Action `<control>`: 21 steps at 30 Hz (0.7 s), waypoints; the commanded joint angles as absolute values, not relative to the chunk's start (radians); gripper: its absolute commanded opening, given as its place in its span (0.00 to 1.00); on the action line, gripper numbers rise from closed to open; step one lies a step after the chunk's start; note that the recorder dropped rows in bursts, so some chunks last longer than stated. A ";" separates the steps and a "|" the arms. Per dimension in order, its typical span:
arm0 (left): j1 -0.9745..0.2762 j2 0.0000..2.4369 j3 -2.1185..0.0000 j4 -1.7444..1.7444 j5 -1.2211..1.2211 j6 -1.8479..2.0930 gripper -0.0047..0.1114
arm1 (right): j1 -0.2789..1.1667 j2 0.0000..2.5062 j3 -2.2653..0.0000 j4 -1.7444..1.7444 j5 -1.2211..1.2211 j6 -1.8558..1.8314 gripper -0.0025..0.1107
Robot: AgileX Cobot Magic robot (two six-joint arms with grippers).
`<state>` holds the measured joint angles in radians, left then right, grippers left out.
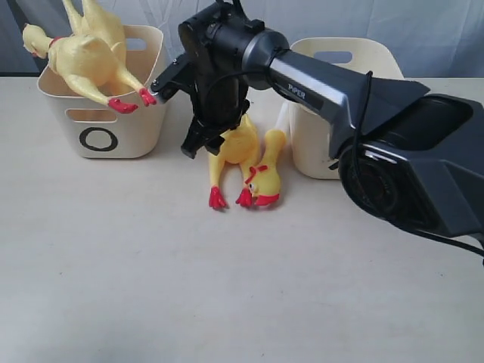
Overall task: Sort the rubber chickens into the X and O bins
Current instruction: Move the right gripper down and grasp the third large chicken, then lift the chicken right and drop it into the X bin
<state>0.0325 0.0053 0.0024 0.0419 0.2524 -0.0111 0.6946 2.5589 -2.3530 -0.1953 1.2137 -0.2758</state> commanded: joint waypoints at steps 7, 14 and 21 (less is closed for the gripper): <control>0.029 0.000 0.000 0.040 0.238 -0.017 0.04 | 0.675 2.678 -2.327 -0.278 1.221 -0.197 0.02; 0.029 0.000 0.000 0.040 0.238 -0.017 0.04 | 0.675 2.582 -2.327 -0.325 1.221 -0.159 0.01; 0.029 0.000 0.000 0.040 0.238 -0.017 0.04 | 0.675 2.383 -2.327 -0.331 1.221 -0.159 0.01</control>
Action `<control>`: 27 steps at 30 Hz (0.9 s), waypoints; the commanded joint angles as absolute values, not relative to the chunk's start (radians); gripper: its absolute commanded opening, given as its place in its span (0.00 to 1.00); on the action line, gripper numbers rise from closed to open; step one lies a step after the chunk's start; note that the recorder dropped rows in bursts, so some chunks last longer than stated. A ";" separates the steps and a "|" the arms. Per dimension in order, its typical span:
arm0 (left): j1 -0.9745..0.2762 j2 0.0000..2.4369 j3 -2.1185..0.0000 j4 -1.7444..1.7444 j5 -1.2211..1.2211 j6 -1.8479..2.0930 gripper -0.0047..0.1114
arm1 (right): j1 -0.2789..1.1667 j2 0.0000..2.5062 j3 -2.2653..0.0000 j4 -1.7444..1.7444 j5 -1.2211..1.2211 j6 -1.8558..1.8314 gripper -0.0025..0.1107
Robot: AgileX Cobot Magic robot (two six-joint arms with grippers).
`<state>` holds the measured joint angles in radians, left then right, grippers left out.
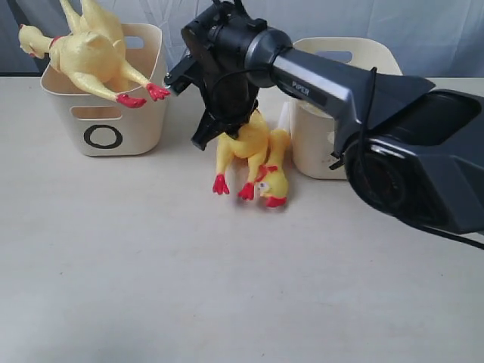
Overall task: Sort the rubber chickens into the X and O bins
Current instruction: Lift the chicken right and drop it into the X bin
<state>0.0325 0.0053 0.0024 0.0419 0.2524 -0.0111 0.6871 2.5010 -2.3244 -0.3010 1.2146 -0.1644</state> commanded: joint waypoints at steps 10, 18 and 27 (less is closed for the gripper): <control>0.029 0.000 0.000 0.040 0.238 -0.017 0.04 | 0.673 2.165 -2.327 -0.529 1.221 -0.168 0.01; 0.029 0.000 0.000 0.040 0.238 -0.017 0.04 | 0.560 2.158 -2.250 -0.619 1.221 -0.024 0.01; 0.029 0.000 0.000 0.040 0.238 -0.017 0.04 | 0.480 2.150 -2.140 -0.603 1.221 0.083 0.80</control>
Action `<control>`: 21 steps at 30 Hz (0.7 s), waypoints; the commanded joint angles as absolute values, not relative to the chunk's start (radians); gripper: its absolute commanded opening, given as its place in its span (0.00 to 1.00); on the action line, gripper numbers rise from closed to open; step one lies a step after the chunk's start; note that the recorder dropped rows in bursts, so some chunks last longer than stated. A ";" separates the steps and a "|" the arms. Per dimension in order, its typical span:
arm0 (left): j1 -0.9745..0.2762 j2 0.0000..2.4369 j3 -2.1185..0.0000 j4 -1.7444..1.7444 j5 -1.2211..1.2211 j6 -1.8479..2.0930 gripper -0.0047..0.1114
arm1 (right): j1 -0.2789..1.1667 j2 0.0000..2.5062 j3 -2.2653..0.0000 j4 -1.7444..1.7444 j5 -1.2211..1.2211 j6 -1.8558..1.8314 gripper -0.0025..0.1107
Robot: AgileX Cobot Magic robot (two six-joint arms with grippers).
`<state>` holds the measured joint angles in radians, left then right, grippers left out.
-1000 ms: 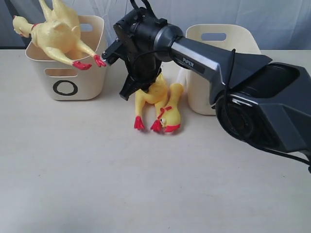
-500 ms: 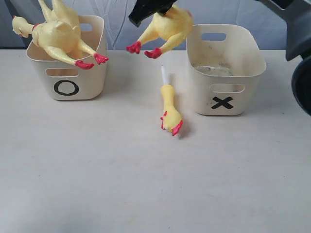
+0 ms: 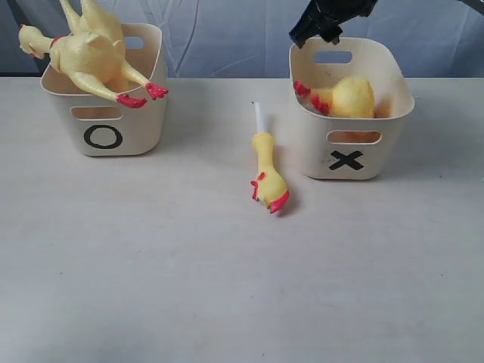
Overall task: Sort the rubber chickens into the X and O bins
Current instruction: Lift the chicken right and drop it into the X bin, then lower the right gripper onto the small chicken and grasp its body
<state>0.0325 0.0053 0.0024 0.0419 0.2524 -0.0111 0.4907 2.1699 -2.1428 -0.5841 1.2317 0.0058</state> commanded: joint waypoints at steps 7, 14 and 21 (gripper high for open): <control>0.029 0.000 0.000 0.040 0.238 -0.017 0.04 | 0.512 2.126 -2.140 -0.248 1.221 -0.018 0.67; 0.029 0.000 0.000 0.040 0.238 -0.017 0.04 | 0.556 2.181 -2.138 0.232 1.221 -0.220 0.58; 0.029 0.000 0.000 0.040 0.238 -0.017 0.04 | 0.570 2.289 -2.138 0.213 1.221 -0.180 0.58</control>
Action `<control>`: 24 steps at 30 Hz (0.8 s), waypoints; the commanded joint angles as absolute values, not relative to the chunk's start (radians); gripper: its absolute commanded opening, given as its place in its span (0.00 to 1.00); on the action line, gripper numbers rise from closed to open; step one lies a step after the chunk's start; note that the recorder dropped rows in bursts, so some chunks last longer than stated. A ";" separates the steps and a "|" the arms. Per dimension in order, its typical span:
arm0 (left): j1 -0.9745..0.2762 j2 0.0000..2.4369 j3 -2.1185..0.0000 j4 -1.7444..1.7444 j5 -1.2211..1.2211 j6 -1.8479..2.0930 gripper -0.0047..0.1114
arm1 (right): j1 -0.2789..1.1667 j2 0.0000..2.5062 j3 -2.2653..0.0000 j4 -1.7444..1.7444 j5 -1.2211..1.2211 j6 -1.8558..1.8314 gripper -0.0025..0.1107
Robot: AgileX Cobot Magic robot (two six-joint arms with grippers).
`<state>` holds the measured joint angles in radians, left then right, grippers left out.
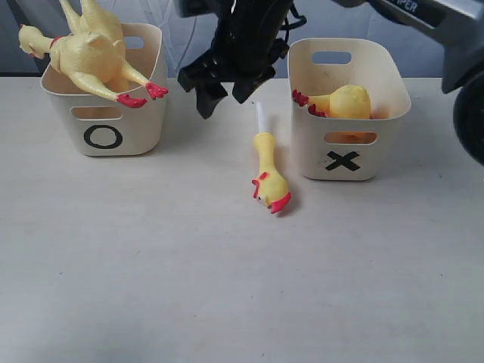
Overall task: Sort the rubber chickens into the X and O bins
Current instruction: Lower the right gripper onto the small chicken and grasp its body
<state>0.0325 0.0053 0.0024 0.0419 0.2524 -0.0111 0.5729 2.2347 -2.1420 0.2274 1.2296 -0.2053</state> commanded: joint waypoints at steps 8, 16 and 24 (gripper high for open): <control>0.029 0.000 0.000 0.040 0.238 -0.017 0.04 | 0.570 2.364 -2.066 0.135 1.221 -0.114 0.58; 0.029 0.000 0.000 0.040 0.238 -0.017 0.04 | 0.571 2.364 -1.970 0.014 1.221 -0.078 0.58; 0.029 0.000 0.000 0.040 0.238 -0.017 0.04 | 0.571 2.375 -1.957 -0.008 1.221 -0.040 0.57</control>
<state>0.0325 0.0053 0.0024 0.0419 0.2524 -0.0111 0.5729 2.3697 -1.9629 -0.0276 1.2256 -0.0459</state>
